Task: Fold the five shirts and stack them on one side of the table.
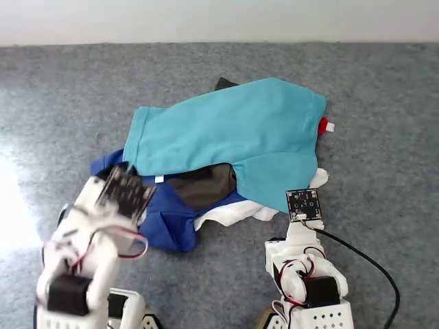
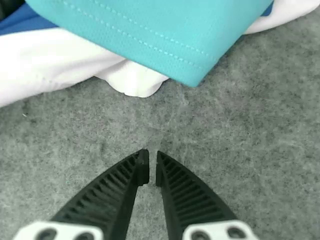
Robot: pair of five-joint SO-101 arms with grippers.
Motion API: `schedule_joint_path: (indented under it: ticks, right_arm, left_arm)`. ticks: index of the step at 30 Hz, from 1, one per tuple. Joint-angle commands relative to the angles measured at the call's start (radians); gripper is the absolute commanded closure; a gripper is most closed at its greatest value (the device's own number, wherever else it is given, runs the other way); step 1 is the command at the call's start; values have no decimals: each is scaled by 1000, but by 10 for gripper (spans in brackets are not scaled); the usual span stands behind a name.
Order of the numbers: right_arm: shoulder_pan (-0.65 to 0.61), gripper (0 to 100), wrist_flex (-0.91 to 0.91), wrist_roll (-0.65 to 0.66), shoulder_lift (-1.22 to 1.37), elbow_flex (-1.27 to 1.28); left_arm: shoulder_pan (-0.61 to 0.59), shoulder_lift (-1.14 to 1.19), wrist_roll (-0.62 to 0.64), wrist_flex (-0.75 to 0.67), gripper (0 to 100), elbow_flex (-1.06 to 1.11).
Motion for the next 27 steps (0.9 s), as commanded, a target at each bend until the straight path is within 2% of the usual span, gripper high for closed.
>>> schedule_joint_path:
  ticks: [1,5,7,9,12,20,27]
  right_arm:
    - [1,959,7,-9,-4,15]
    - [1,959,7,-9,-4,15]
    - [1,959,7,-9,-4,15]
    - [1,959,7,-9,-4,15]
    - [1,959,7,-9,-4,15]
    - [1,959,7,-9,-4,15]
    - [1,959,7,-9,-4,15]
  left_arm:
    - [80,324,-6,92,968,-239]
    - [193,571,-26,247,967,-418]
    - [252,674,-115,313,961,-475]
    - [288,775,-195,373,915,-515]
    - [299,930,-176,427,790,-559]
    - [311,1146,-170,364,644,-644]
    - [308,1301,-169,226,636,-642]
